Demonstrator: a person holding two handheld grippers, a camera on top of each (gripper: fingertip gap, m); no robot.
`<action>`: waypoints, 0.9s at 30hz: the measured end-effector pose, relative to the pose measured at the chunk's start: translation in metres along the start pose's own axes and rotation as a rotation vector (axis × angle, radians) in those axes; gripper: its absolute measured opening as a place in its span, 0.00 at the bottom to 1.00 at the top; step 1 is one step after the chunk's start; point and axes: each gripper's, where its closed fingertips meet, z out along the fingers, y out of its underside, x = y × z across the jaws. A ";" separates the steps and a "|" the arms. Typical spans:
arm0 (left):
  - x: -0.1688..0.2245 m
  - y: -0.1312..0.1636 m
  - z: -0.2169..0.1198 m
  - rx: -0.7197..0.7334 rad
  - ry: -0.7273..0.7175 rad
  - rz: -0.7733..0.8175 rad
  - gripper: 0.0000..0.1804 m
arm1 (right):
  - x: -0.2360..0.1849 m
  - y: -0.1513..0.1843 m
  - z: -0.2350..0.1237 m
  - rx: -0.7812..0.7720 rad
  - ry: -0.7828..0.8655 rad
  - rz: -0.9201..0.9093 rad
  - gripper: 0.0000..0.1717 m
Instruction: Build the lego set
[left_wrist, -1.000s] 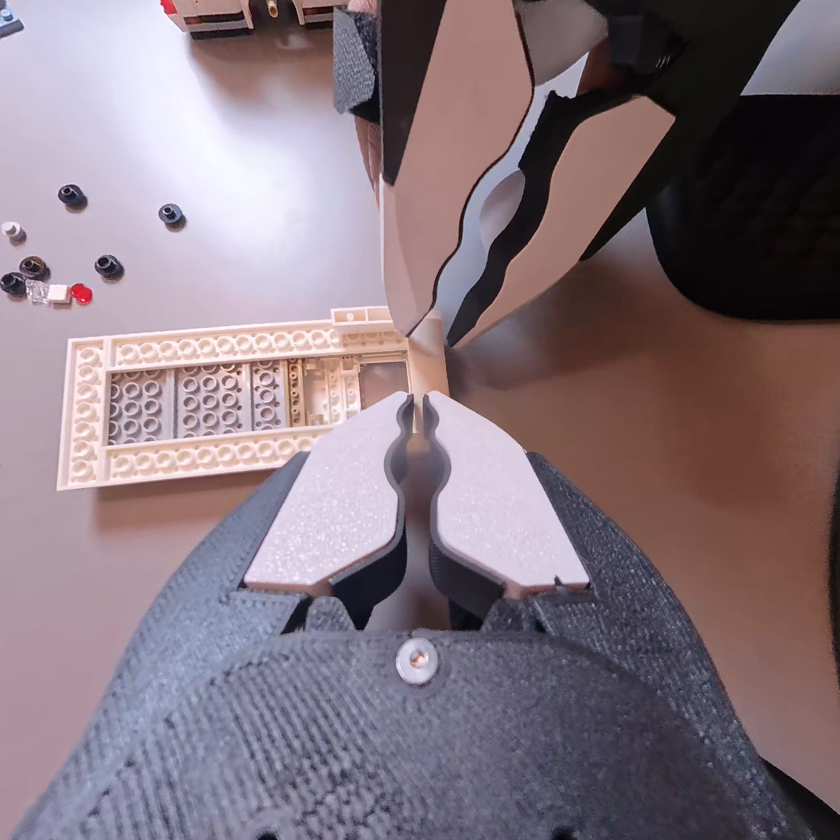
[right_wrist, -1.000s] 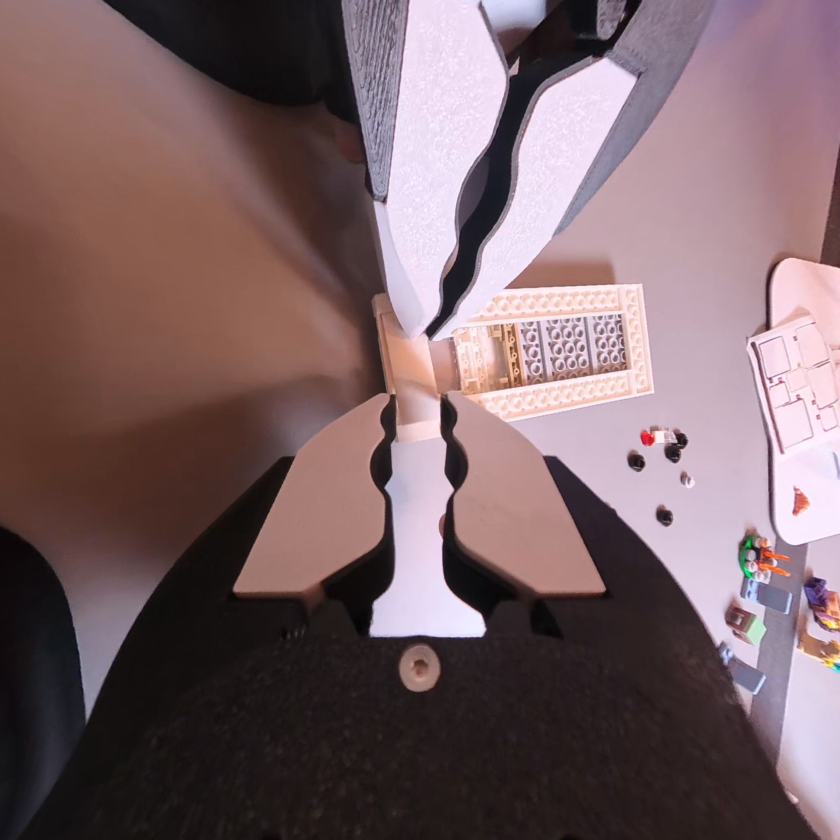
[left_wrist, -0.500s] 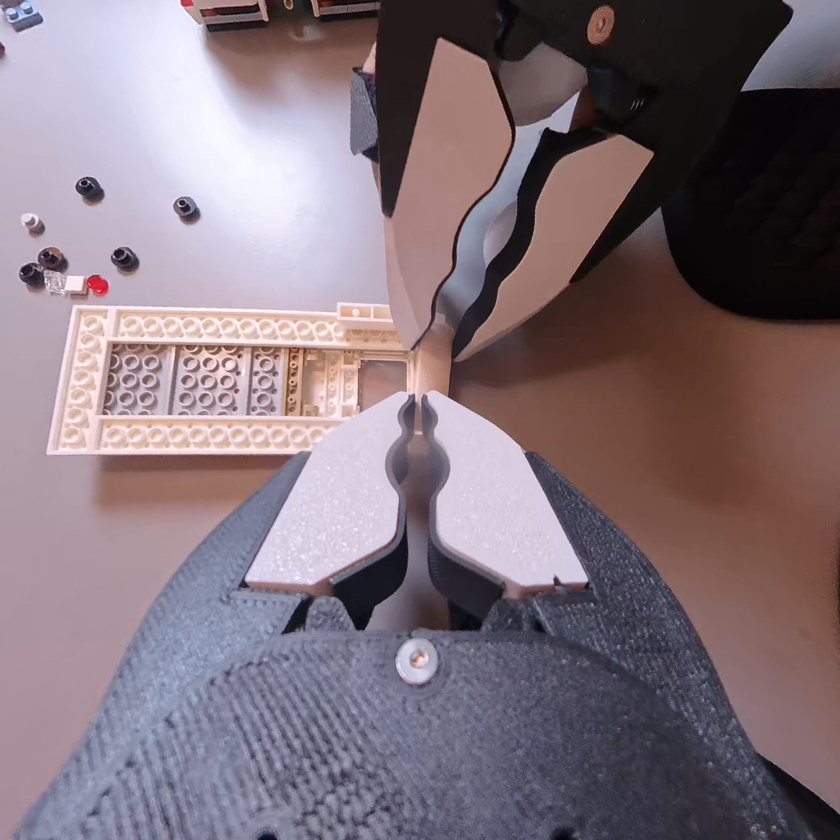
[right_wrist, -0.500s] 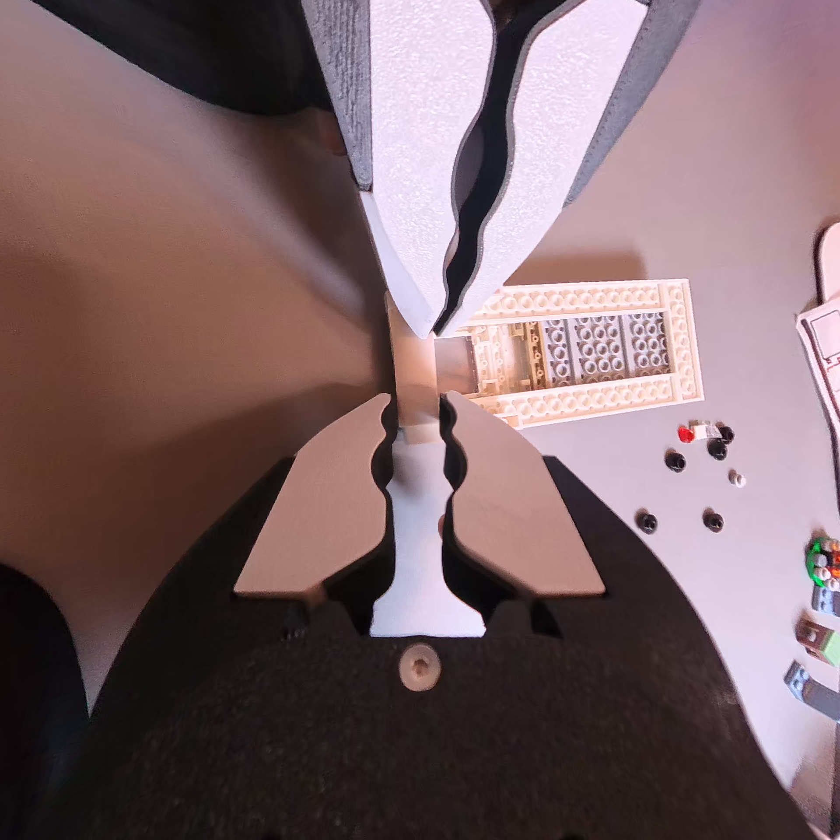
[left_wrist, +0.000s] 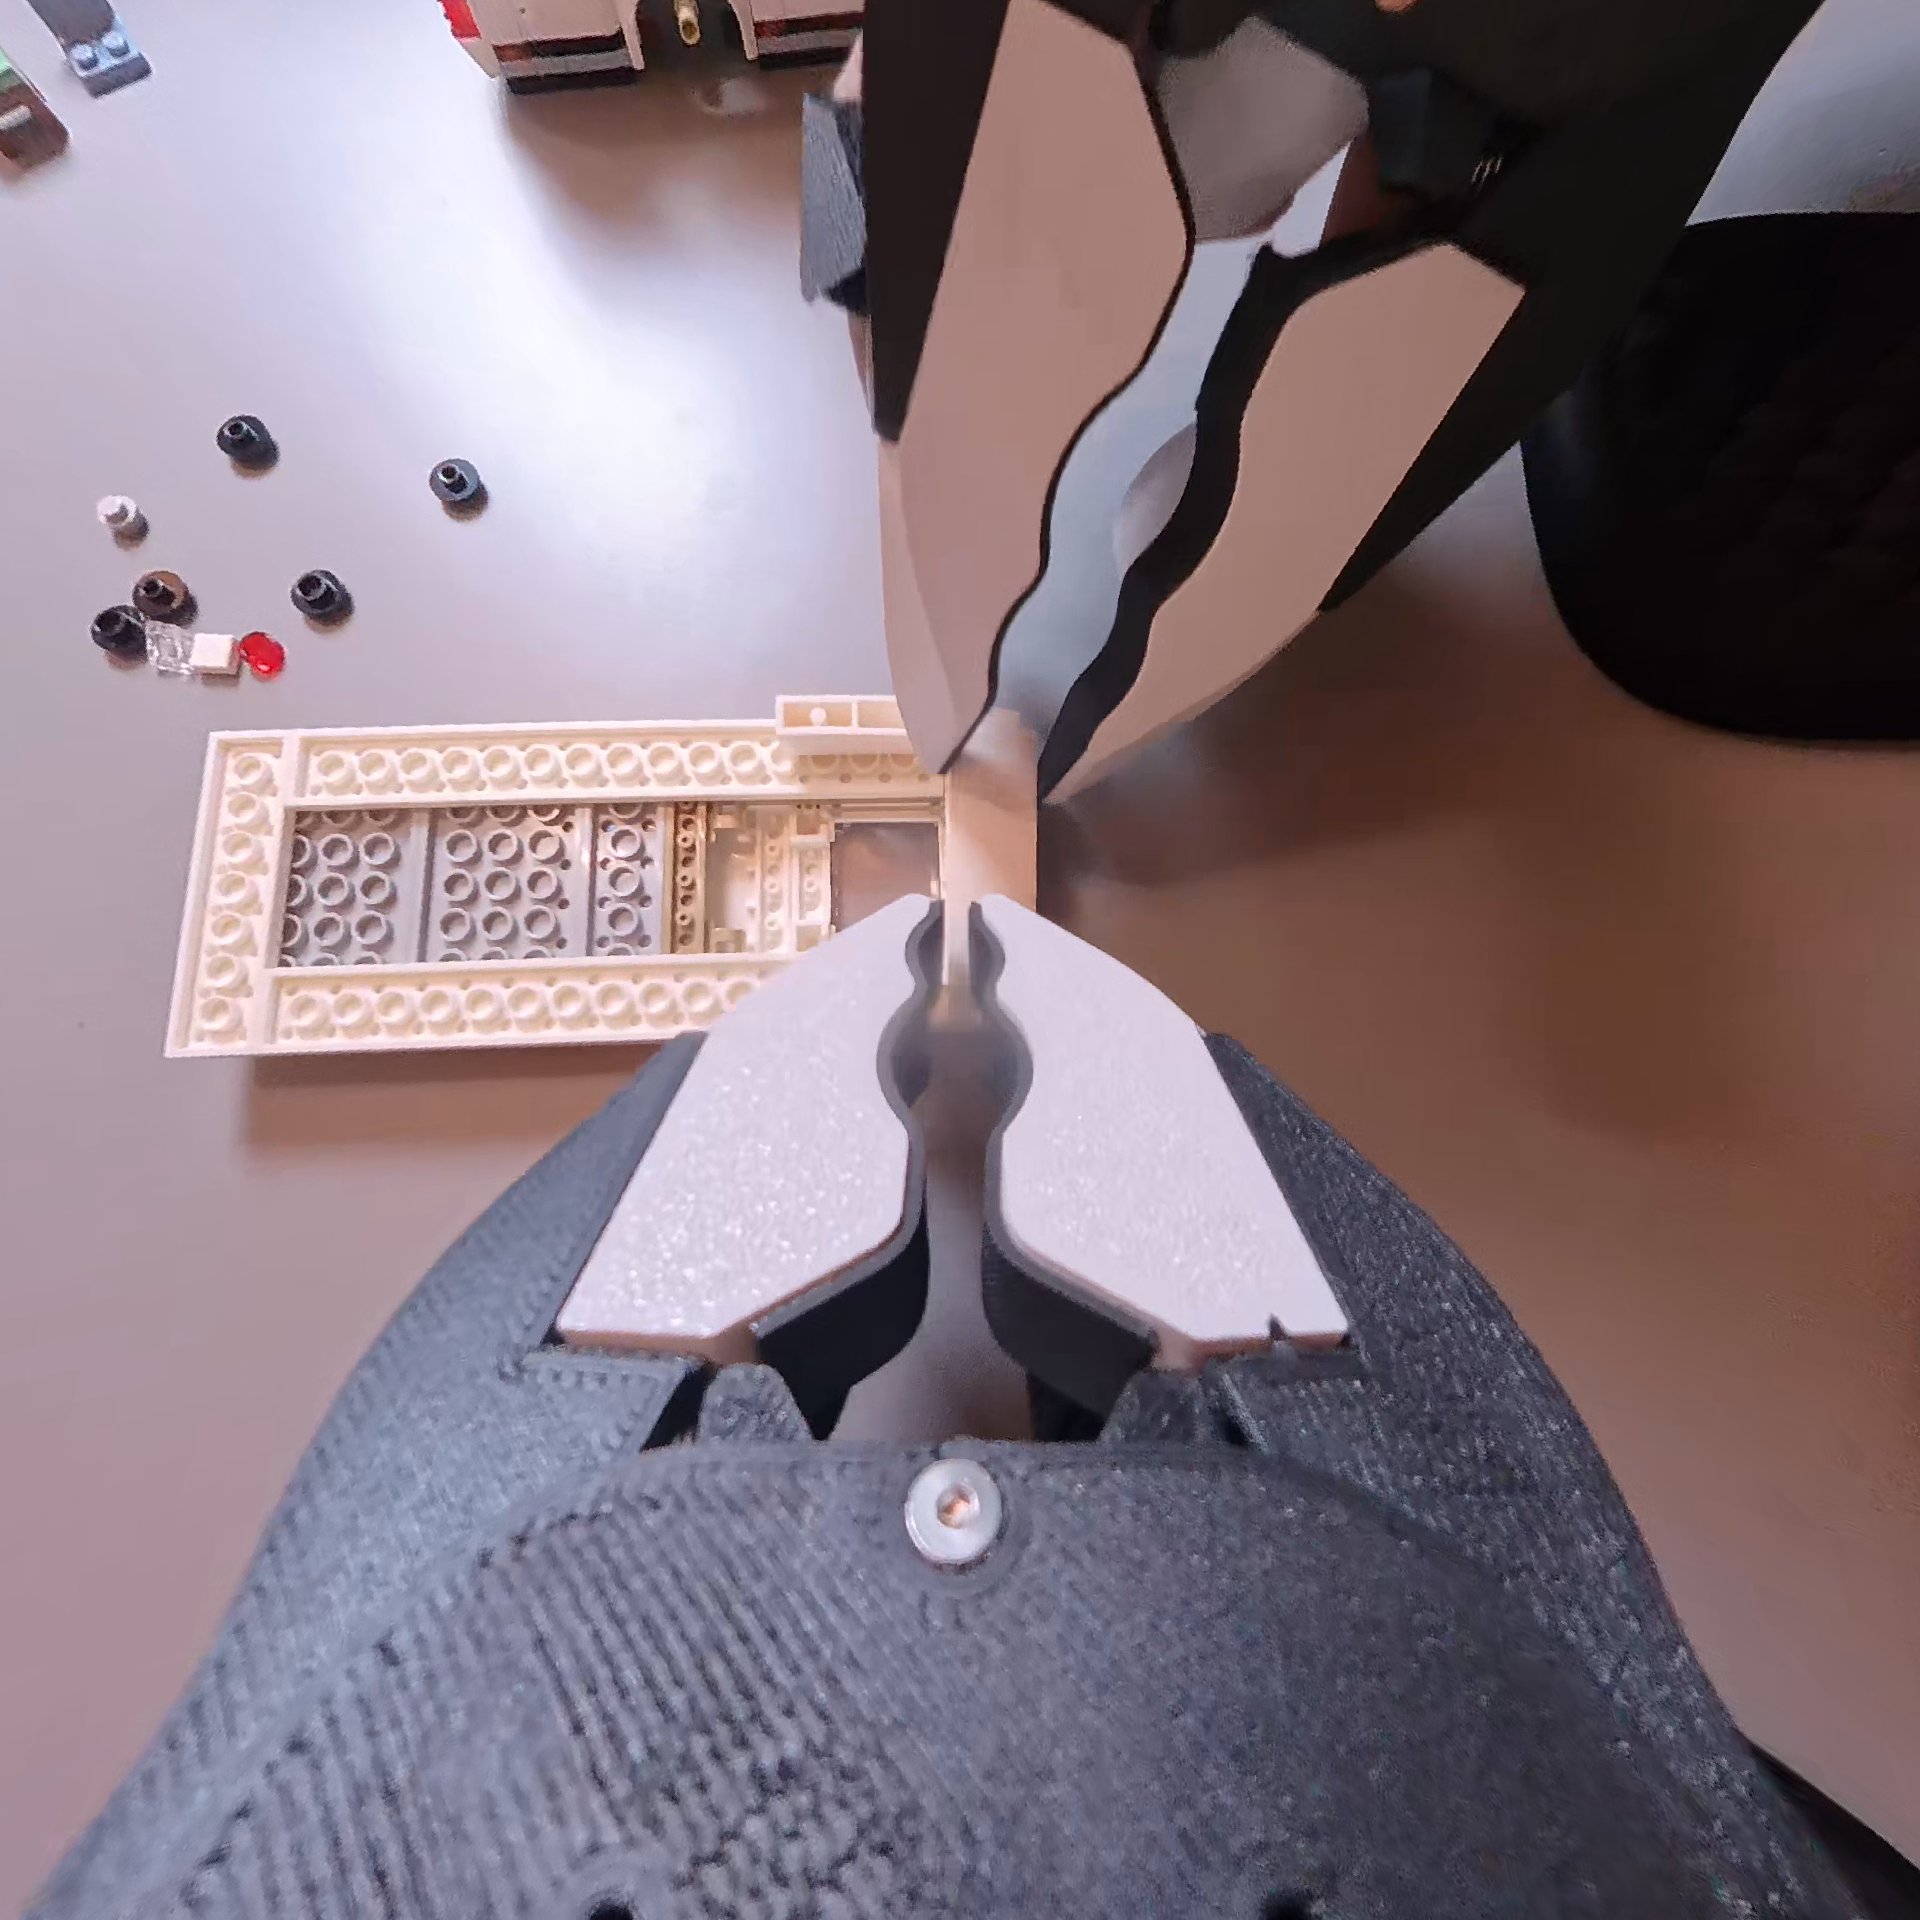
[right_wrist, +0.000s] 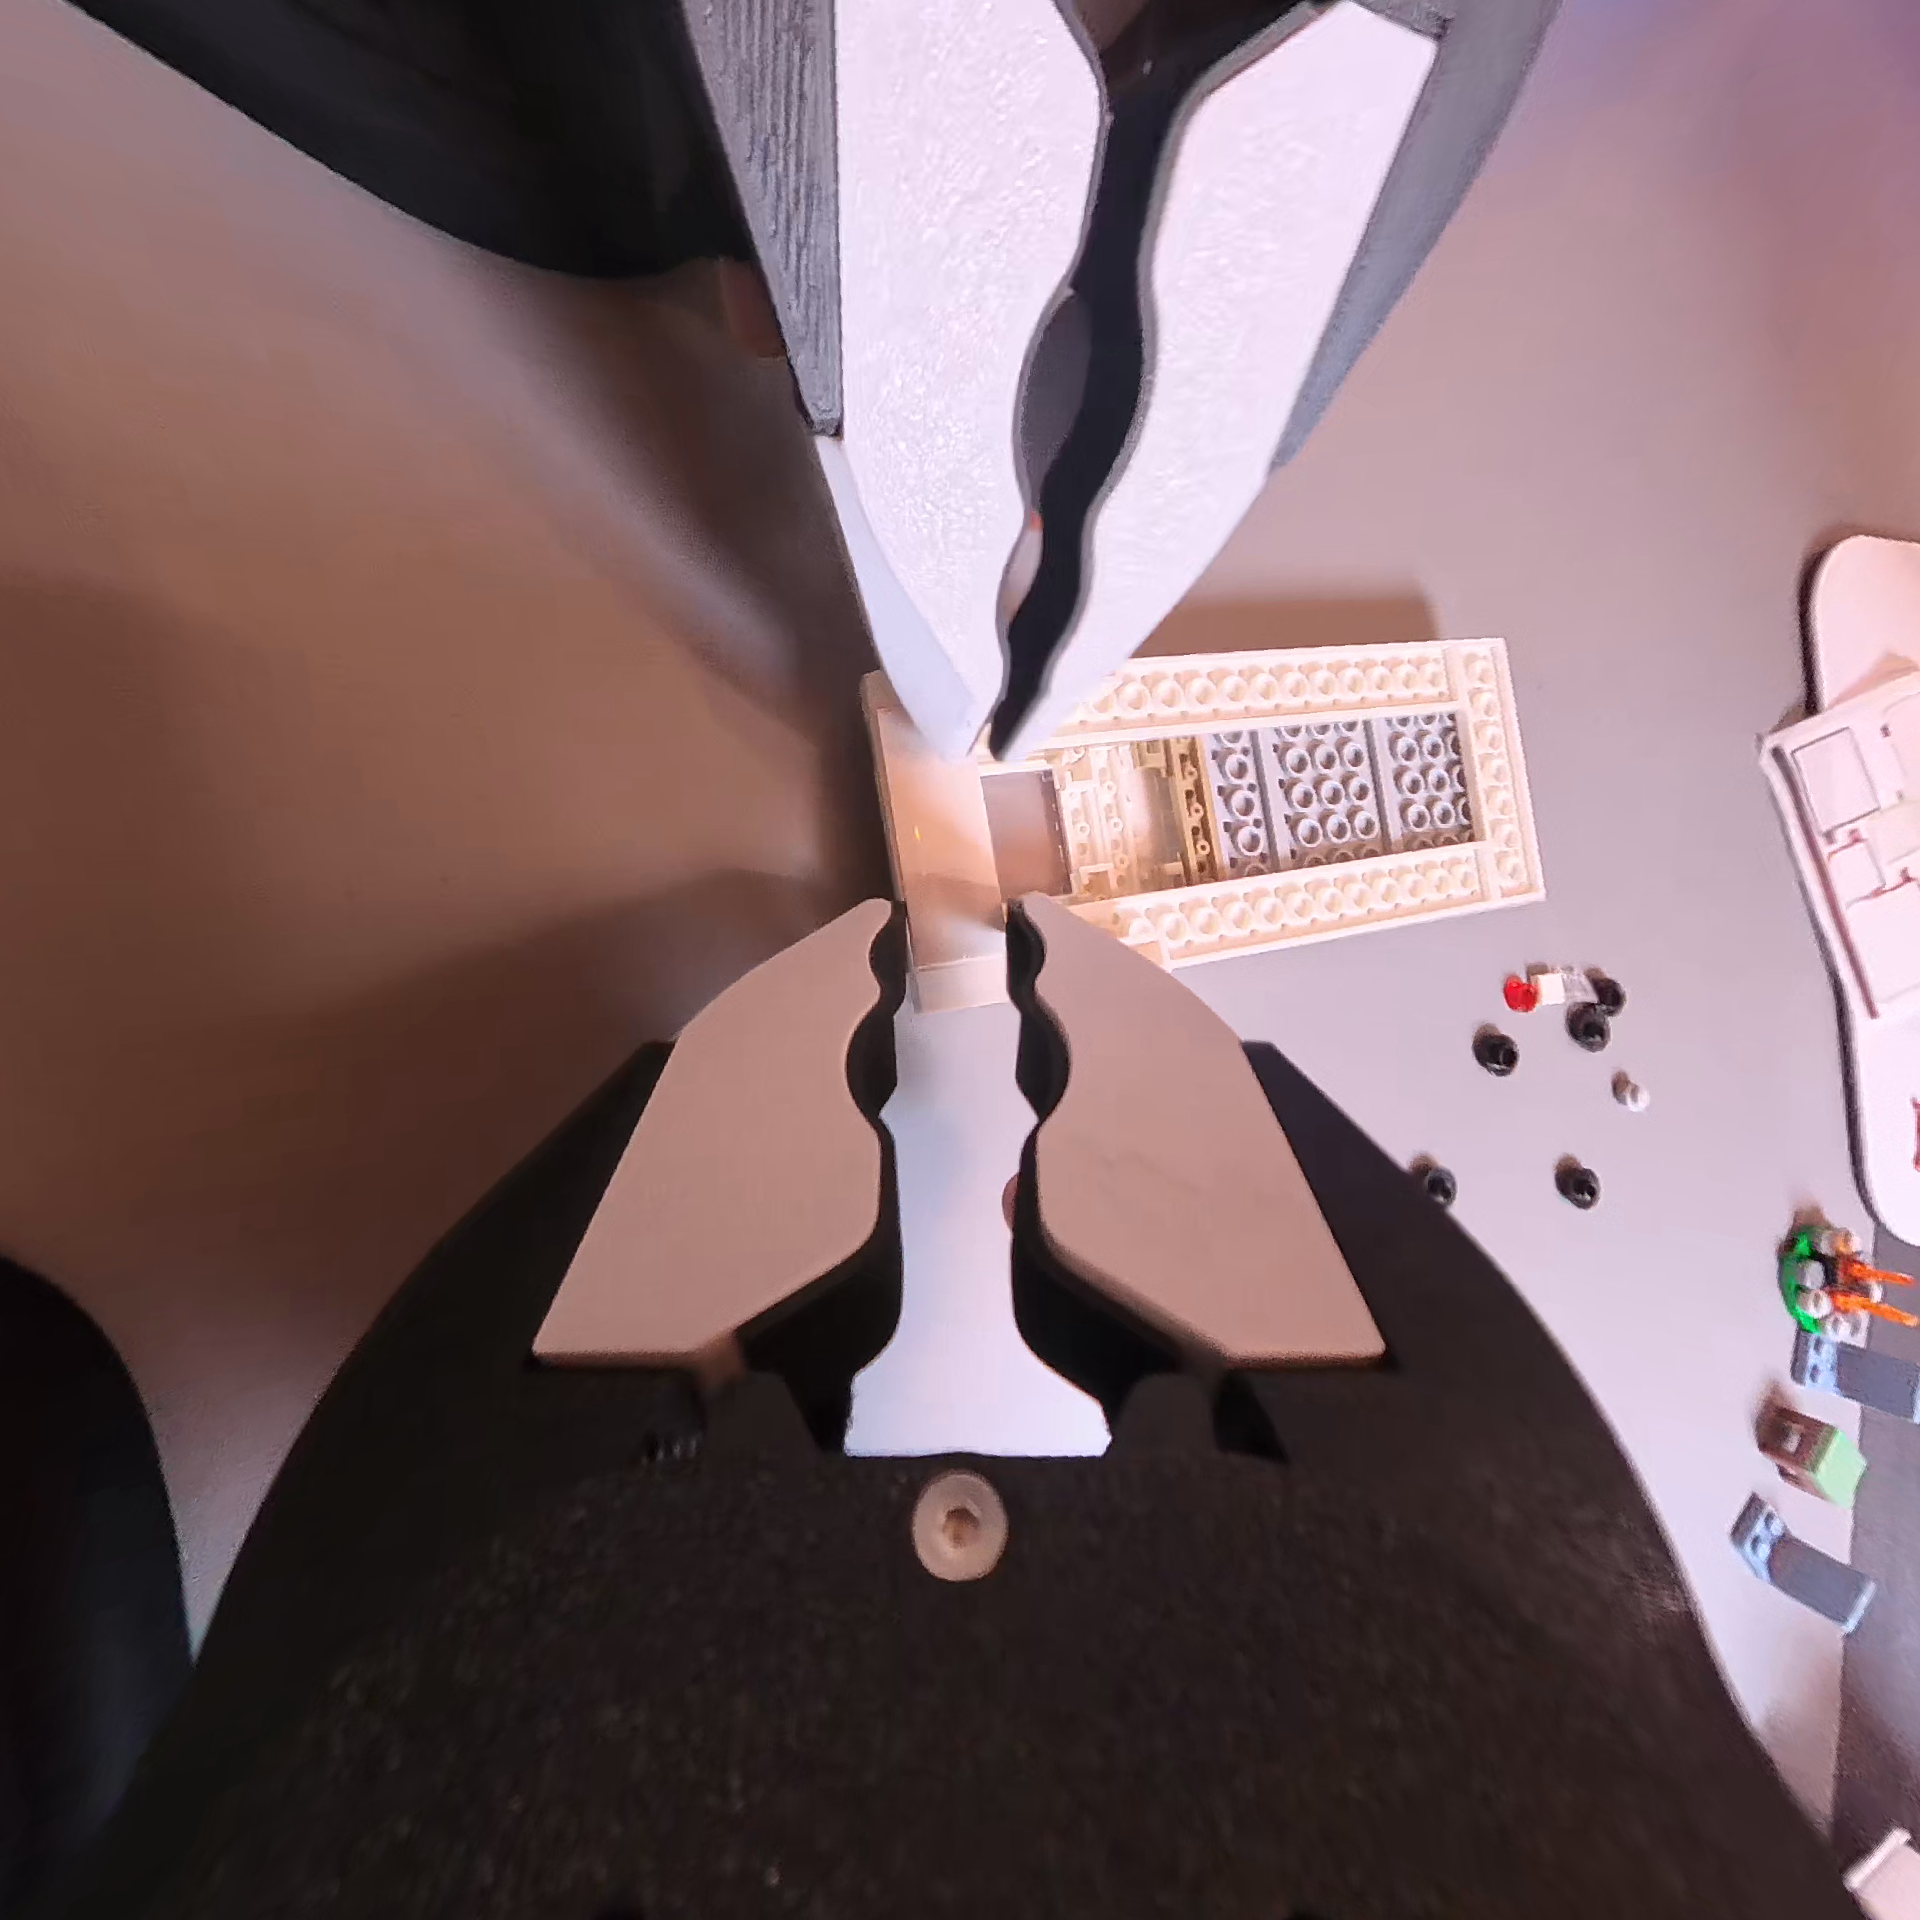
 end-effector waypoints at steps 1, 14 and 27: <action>0.000 -0.001 0.000 0.005 -0.001 0.006 0.04 | 0.000 -0.001 0.001 0.004 0.005 -0.010 0.10; 0.001 0.000 0.007 -0.035 0.030 0.016 0.05 | 0.004 0.000 0.002 -0.003 0.068 -0.054 0.14; -0.002 0.005 0.006 -0.099 0.071 -0.010 0.05 | 0.002 -0.003 0.011 0.005 0.232 -0.213 0.22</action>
